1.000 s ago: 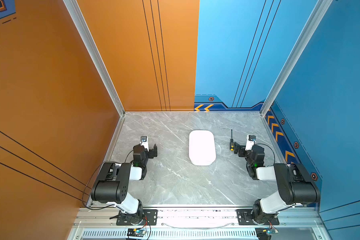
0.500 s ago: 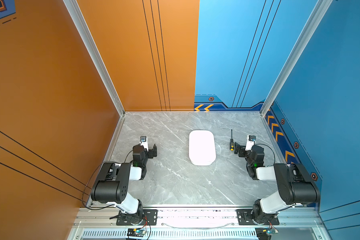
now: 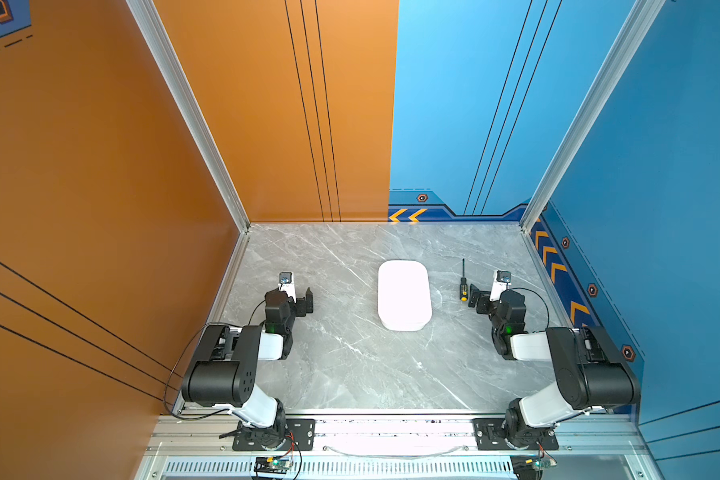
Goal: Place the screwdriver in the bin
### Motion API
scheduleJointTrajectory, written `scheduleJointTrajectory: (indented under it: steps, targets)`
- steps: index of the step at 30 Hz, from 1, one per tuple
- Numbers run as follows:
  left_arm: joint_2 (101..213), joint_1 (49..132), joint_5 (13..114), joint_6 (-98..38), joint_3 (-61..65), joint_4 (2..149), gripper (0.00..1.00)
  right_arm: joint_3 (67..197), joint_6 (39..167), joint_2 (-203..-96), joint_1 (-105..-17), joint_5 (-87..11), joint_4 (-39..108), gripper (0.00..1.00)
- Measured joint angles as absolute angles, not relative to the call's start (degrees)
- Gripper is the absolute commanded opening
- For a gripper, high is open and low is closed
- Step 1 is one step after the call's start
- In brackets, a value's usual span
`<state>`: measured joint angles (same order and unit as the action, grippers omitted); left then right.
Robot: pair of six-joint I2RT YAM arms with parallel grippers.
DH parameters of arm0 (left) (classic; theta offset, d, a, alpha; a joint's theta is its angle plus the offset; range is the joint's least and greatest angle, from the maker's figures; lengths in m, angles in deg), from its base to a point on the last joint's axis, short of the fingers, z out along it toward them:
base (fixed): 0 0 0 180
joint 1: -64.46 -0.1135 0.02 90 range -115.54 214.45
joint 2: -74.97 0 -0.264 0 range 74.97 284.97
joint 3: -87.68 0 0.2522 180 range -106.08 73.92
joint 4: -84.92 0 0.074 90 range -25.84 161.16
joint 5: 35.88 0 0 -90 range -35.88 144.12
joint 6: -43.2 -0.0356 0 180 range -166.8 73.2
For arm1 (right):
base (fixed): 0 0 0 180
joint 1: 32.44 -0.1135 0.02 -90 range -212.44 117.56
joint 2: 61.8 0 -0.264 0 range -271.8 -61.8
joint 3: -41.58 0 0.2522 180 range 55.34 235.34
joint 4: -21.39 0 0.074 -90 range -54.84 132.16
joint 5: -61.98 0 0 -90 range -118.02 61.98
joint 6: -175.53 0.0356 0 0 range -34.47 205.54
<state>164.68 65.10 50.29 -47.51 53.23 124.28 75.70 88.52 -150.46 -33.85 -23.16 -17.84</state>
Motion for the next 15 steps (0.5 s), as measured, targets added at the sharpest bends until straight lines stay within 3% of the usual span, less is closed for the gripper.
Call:
scheduleJointTrajectory:
  steps: [5, 8, 15]
  targets:
    - [164.7, 65.3, 49.8, -47.4, 53.2, 124.3, 0.98, 76.2, 88.5, -150.2, -34.0, -21.7, -16.4, 1.00]
    - [163.6, 65.9, 49.8, -48.0, 53.2, 123.1, 0.98, 79.3, 88.5, -147.0, -34.2, -21.5, -7.6, 1.00]
    - [152.9, 70.3, 49.8, -50.4, 46.8, 107.5, 0.98, 109.3, 88.6, -145.1, -34.7, -22.2, 28.7, 1.00]
